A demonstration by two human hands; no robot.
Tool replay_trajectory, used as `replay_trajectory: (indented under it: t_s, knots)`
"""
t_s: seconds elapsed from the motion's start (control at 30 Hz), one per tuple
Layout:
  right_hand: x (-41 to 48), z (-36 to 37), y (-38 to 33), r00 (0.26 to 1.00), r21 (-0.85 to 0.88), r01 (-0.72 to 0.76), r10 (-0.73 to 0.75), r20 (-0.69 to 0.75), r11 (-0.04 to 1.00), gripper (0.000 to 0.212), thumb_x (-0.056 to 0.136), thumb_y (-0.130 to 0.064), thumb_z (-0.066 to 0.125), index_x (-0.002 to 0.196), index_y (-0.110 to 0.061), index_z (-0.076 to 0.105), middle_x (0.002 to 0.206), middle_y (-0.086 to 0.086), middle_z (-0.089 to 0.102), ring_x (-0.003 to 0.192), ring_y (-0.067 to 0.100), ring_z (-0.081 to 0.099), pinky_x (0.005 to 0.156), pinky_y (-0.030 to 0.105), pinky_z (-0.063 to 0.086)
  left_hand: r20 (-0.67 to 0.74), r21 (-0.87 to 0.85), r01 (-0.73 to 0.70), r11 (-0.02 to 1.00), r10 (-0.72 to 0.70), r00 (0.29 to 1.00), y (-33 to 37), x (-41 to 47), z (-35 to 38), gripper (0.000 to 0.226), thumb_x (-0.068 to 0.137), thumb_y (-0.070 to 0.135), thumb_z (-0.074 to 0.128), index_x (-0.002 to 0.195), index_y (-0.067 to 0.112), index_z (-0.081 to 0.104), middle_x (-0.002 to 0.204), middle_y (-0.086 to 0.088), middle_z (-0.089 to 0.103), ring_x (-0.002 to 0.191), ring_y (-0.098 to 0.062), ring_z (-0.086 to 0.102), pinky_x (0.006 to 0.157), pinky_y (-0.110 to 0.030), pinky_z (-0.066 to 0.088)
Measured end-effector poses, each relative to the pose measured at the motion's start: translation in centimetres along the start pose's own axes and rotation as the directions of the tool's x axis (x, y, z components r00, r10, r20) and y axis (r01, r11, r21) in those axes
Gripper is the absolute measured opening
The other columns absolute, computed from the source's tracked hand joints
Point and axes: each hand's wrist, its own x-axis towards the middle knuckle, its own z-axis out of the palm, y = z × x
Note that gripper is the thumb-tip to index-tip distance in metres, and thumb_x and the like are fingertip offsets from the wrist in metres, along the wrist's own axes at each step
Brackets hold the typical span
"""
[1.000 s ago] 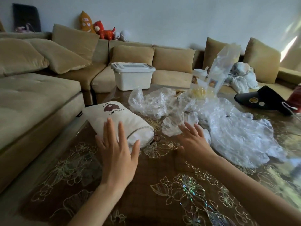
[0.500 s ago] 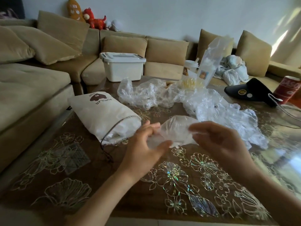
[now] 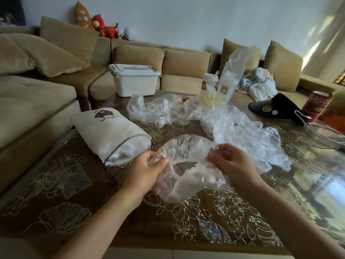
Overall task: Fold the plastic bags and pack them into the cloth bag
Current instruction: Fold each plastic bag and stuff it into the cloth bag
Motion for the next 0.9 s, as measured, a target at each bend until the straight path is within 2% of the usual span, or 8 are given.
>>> replay_trajectory:
  t_s: [0.17, 0.27, 0.37, 0.47, 0.53, 0.63, 0.8, 0.9]
  knots:
    - [-0.2, -0.3, 3.4, 0.999, -0.425, 0.018, -0.032, -0.025, 0.905, 0.022, 0.087, -0.006, 0.063, 0.108, -0.009, 0.059, 0.090, -0.002, 0.064, 0.081, 0.010, 0.061, 0.073, 0.022, 0.053, -0.012, 0.491, 0.002, 0.871, 0.004, 1.000, -1.9, -0.3, -1.6, 0.030, 0.089, 0.021, 0.063, 0.116, 0.015, 0.052, 0.115, -0.004, 0.055, 0.091, -0.014, 0.056, 0.076, -0.028, 0.049]
    - [-1.6, 0.2, 3.8, 0.967, -0.592, 0.199, -0.256, -0.012, 0.781, 0.015, 0.089, -0.008, 0.059, 0.099, -0.019, 0.060, 0.093, -0.007, 0.062, 0.084, 0.007, 0.058, 0.079, 0.028, 0.052, -0.010, 0.752, -0.293, 0.591, 0.454, 0.891, -1.6, -1.5, -1.7, 0.043, 0.092, 0.022, 0.055, 0.132, 0.011, 0.048, 0.130, -0.005, 0.050, 0.113, -0.019, 0.052, 0.088, -0.026, 0.045]
    - [-3.6, 1.6, 3.6, 0.895, -0.662, 0.426, -0.393, 0.209, 0.617, 0.023, 0.093, -0.013, 0.055, 0.114, -0.018, 0.060, 0.113, -0.011, 0.057, 0.102, 0.002, 0.052, 0.091, 0.011, 0.041, 0.238, 0.644, -0.522, 0.559, 0.502, 0.831, -0.9, -2.0, -0.6, 0.045, 0.098, 0.026, 0.040, 0.143, 0.019, 0.037, 0.150, 0.002, 0.033, 0.140, -0.009, 0.022, 0.112, -0.022, 0.017]
    - [-4.8, 3.2, 4.2, 0.820, -0.689, 0.571, -0.336, 0.462, 0.447, 0.054, 0.092, -0.041, 0.040, 0.140, -0.017, 0.041, 0.143, -0.010, 0.038, 0.132, 0.002, 0.029, 0.111, 0.013, 0.016, 0.452, 0.708, -0.526, 0.471, 0.270, 0.850, -2.2, -2.0, 0.4, 0.057, 0.101, 0.037, 0.027, 0.148, 0.031, -0.004, 0.154, 0.016, -0.014, 0.129, 0.002, -0.032, 0.114, -0.029, -0.014]
    - [-4.7, 3.2, 4.8, 0.783, -0.707, 0.622, -0.257, 0.566, 0.338, 0.074, 0.089, -0.058, 0.030, 0.150, -0.019, 0.015, 0.155, -0.006, 0.013, 0.142, 0.005, 0.005, 0.116, 0.023, 0.001, 0.508, 0.760, -0.532, 0.373, 0.171, 0.844, -3.2, -1.8, 0.1, 0.069, 0.093, 0.057, 0.019, 0.145, 0.030, -0.018, 0.153, 0.013, -0.025, 0.132, -0.002, -0.034, 0.116, -0.035, -0.015]
    - [-4.8, 1.6, 5.7, 0.782, -0.727, 0.575, 0.010, 0.624, 0.374, 0.083, 0.076, -0.077, 0.011, 0.141, -0.034, -0.018, 0.148, -0.020, -0.026, 0.136, -0.003, -0.029, 0.110, 0.018, -0.021, 0.546, 0.785, -0.523, 0.332, 0.028, 0.837, -3.9, -1.8, -1.1, 0.097, 0.070, 0.083, 0.009, 0.139, 0.029, -0.031, 0.145, 0.013, -0.038, 0.134, -0.006, -0.036, 0.114, -0.035, -0.020]
    - [-4.9, -0.8, 5.6, 0.749, -0.737, 0.598, 0.106, 0.654, 0.316, 0.086, 0.073, -0.081, 0.013, 0.141, -0.041, -0.021, 0.147, -0.023, -0.030, 0.129, -0.007, -0.038, 0.108, 0.019, -0.026, 0.572, 0.748, -0.542, 0.384, 0.042, 0.819, -4.2, -1.9, -2.9, 0.110, 0.056, 0.090, 0.015, 0.138, 0.033, -0.031, 0.146, 0.018, -0.036, 0.129, 0.002, -0.040, 0.110, -0.031, -0.025]
    - [-5.2, -1.0, 4.9, 0.755, -0.732, 0.584, 0.096, 0.649, 0.351, 0.090, 0.072, -0.082, 0.025, 0.139, -0.042, -0.021, 0.146, -0.024, -0.031, 0.128, -0.008, -0.039, 0.104, 0.016, -0.028, 0.523, 0.683, -0.568, 0.459, 0.236, 0.819, -4.3, -2.5, -4.0, 0.101, 0.065, 0.090, 0.022, 0.145, 0.038, -0.008, 0.150, 0.022, -0.017, 0.130, 0.013, -0.031, 0.107, -0.018, -0.023]
